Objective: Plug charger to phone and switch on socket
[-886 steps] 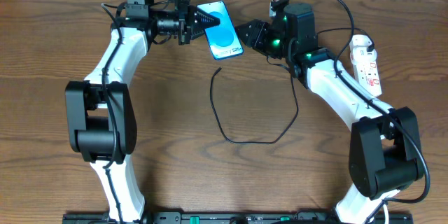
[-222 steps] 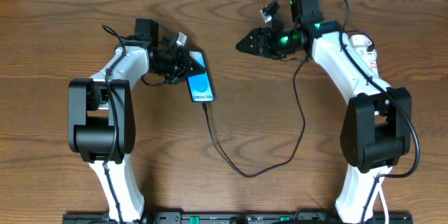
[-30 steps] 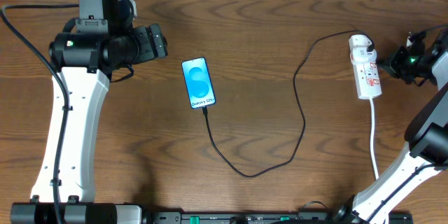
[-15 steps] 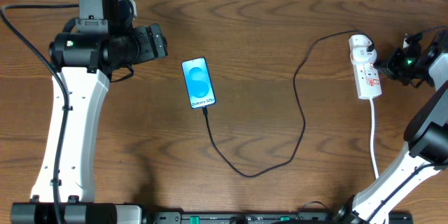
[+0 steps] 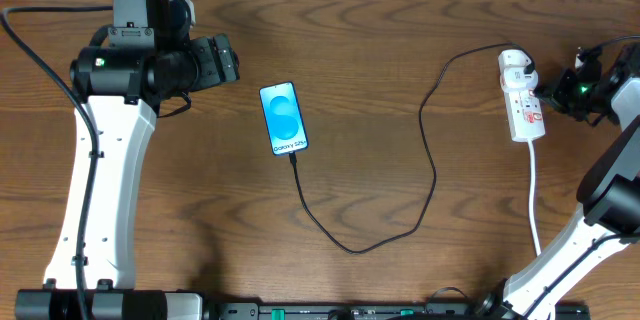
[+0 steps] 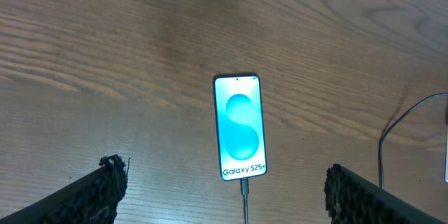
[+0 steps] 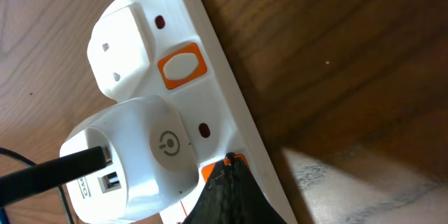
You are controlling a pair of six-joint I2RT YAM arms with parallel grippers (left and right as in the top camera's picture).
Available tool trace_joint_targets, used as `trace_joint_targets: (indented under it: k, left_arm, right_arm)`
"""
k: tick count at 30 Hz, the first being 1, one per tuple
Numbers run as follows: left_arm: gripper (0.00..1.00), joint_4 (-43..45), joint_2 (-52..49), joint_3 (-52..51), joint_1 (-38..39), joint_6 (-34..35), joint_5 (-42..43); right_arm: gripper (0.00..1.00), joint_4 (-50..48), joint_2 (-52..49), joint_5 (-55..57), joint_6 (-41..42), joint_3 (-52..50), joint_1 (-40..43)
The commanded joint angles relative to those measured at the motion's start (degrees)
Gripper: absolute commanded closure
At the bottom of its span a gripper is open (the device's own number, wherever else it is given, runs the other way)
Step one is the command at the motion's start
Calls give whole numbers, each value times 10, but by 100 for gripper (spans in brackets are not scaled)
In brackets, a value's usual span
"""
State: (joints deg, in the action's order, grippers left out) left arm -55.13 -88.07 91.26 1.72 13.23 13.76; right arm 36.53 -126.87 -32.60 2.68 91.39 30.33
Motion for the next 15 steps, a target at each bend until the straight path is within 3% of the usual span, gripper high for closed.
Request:
trace_joint_targets:
  k: [1,15]
  left_arm:
    - [8,-1,5,5,0,-5,-3]
    - [8,-1,5,5,0,-5,-3]
  right_arm:
    - [99,8,-8,-8,-16,-27,-27]
    - [99,23,-8,-8,-14,-28,-46]
